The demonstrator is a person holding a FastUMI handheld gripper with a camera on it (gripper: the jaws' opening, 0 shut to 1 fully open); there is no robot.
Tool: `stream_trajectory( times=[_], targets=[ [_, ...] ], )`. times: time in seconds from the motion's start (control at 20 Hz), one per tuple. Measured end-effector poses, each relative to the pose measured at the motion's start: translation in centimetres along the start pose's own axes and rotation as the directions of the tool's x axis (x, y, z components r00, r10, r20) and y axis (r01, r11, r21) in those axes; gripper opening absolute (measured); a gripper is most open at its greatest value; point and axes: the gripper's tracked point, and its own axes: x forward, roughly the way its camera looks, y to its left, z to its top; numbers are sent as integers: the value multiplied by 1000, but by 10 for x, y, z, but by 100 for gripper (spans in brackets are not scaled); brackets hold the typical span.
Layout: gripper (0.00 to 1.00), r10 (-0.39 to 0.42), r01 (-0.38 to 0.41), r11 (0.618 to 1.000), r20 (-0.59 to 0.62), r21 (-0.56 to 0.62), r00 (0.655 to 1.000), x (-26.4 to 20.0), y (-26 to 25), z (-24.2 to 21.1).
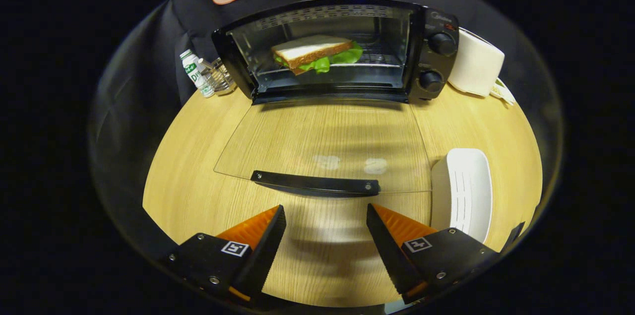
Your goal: Open the toaster oven, put the food inside, and close the toaster oven door.
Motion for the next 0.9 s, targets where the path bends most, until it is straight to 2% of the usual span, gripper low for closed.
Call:
stream_trajectory(
  times=[0.2, 0.4, 0.6, 0.9],
  targets=[
    [96, 36, -37, 999, -37, -28, 999, 10, 6, -2],
    [96, 61, -61, 997, 0, -39, 998, -5, 8, 13],
    [95, 58, -50, 996, 111, -77, 992, -27, 6, 60],
    [95, 31, -3, 995, 288, -97, 957, -49, -3, 152]
  ],
)
